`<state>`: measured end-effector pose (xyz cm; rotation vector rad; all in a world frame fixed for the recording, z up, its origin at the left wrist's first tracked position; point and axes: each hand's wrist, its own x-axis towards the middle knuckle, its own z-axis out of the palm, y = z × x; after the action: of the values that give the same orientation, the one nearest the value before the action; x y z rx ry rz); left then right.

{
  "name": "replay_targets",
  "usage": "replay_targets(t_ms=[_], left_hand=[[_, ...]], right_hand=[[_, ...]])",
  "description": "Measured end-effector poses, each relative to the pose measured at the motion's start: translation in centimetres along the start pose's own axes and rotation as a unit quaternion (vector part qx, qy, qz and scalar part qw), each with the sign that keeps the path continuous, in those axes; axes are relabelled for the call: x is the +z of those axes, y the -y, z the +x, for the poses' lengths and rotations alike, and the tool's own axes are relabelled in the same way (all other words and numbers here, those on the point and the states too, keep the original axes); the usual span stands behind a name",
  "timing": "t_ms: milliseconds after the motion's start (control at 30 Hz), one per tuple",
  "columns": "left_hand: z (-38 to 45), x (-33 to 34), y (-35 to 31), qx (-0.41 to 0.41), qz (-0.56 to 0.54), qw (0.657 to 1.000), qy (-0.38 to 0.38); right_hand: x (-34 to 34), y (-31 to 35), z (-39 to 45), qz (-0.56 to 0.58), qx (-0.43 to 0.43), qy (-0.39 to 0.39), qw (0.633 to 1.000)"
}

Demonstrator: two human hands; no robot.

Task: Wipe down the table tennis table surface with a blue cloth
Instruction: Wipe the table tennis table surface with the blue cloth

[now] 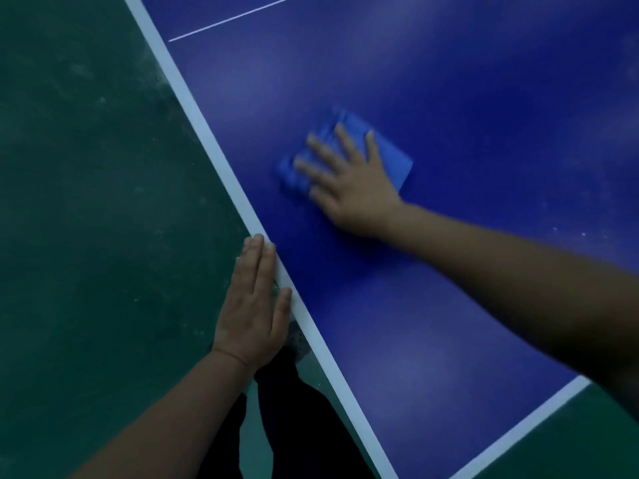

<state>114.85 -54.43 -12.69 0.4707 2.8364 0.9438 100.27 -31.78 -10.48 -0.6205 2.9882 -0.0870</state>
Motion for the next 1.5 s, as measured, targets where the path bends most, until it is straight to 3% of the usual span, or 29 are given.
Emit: replay_targets(t_ms=[67, 133, 233, 367, 500, 633, 700, 800, 1000, 1100, 1200, 1300, 1400, 1500], left_hand=[[0.2, -0.1, 0.0, 0.002, -0.012, 1.000, -0.011], [0.3, 0.0, -0.2, -0.004, -0.023, 1.000, -0.009], [0.3, 0.3, -0.6, -0.012, -0.025, 1.000, -0.011], [0.3, 0.8, -0.9, -0.017, -0.011, 1.000, -0.009], [0.2, 1.0, -0.9, -0.015, 0.011, 1.000, -0.013], [0.1, 0.9, -0.8, -0.020, 0.000, 1.000, -0.020], [0.2, 1.1, -1.1, -0.027, -0.008, 0.999, -0.026], [0.3, 1.7, -1.5, -0.038, -0.012, 0.999, -0.037], [0.3, 1.8, -1.4, -0.030, -0.008, 0.998, -0.047], [0.3, 1.4, -1.1, -0.037, -0.004, 0.998, -0.045], [0.3, 0.9, -0.8, -0.028, -0.009, 0.999, -0.039], [0.3, 0.8, -0.6, -0.036, -0.019, 0.999, -0.034], [0.2, 1.0, -0.8, -0.040, -0.031, 0.998, -0.035], [0.1, 1.2, -1.0, -0.045, -0.022, 0.998, -0.025]], right_hand=[[0.7, 1.9, -7.1, 0.002, -0.069, -0.006, 0.998], [0.8, 1.4, -12.7, 0.013, -0.077, 0.014, 0.997], [0.5, 0.6, -11.5, 0.032, 0.027, 0.027, 0.999], [-0.2, 1.7, 0.3, 0.068, 0.169, -0.005, 0.983], [-1.2, -2.5, 7.5, 0.088, 0.261, 0.017, 0.961], [-1.3, -9.1, 0.0, 0.093, 0.435, -0.004, 0.896], [-1.4, -9.8, -5.3, 0.095, 0.467, 0.001, 0.879], [-0.9, -6.5, -7.0, 0.065, 0.420, 0.022, 0.905], [-0.5, 1.0, 7.7, 0.086, 0.256, 0.018, 0.963], [-1.0, 0.1, 10.5, 0.105, 0.243, 0.023, 0.964], [-0.3, -5.6, 4.6, 0.090, 0.346, -0.004, 0.934], [-0.3, -8.6, -7.7, 0.085, 0.427, -0.005, 0.900], [0.3, -2.5, -20.3, 0.041, 0.356, 0.006, 0.934], [1.3, 1.2, -25.5, 0.047, 0.238, 0.045, 0.969]])
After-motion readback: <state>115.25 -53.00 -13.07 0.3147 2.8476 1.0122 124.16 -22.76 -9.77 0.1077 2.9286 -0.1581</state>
